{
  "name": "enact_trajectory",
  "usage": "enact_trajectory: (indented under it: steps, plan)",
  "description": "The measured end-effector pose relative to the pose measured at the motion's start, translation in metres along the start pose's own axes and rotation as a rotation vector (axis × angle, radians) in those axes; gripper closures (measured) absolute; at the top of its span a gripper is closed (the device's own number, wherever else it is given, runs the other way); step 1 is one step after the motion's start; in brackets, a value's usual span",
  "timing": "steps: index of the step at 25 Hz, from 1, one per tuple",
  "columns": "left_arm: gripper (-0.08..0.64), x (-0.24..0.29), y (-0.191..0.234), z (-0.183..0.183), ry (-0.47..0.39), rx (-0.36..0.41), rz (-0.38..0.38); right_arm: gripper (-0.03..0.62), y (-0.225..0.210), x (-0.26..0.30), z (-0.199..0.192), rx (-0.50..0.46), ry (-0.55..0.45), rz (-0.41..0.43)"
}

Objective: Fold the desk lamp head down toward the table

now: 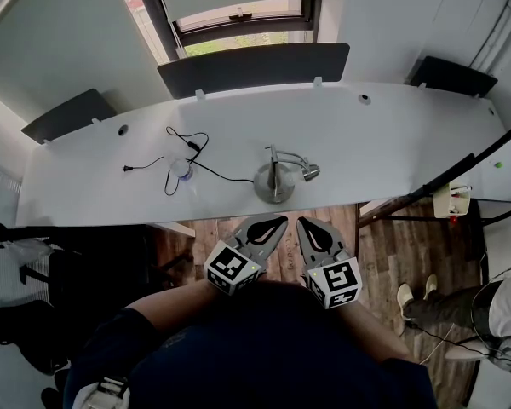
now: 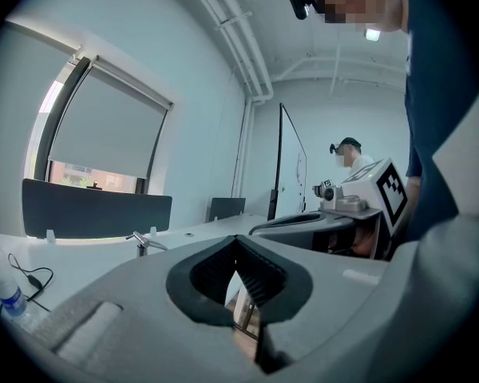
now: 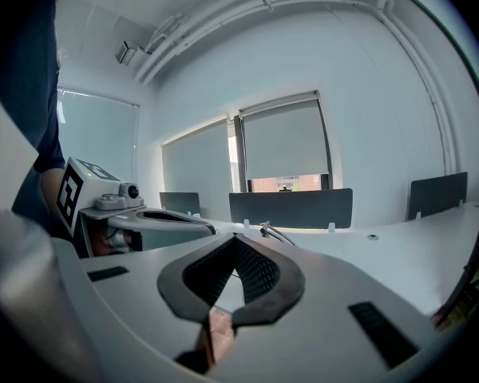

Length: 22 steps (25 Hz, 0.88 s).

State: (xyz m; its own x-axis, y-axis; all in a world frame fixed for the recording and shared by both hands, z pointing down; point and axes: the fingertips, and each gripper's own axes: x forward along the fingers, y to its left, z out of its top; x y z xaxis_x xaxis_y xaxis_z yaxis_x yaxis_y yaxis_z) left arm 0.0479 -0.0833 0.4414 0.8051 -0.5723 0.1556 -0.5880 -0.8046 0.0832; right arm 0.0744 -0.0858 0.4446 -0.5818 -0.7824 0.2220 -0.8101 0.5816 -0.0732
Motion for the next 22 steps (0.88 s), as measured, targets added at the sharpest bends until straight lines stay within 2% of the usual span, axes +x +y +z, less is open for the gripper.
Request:
enact_trajectory:
  steps: [22]
  plan:
    - [0.554, -0.0099, -0.004, 0.0002, -0.005, -0.003, 0.014, 0.584, 0.0092, -0.0017, -0.0061, 0.012, 0.004, 0.015]
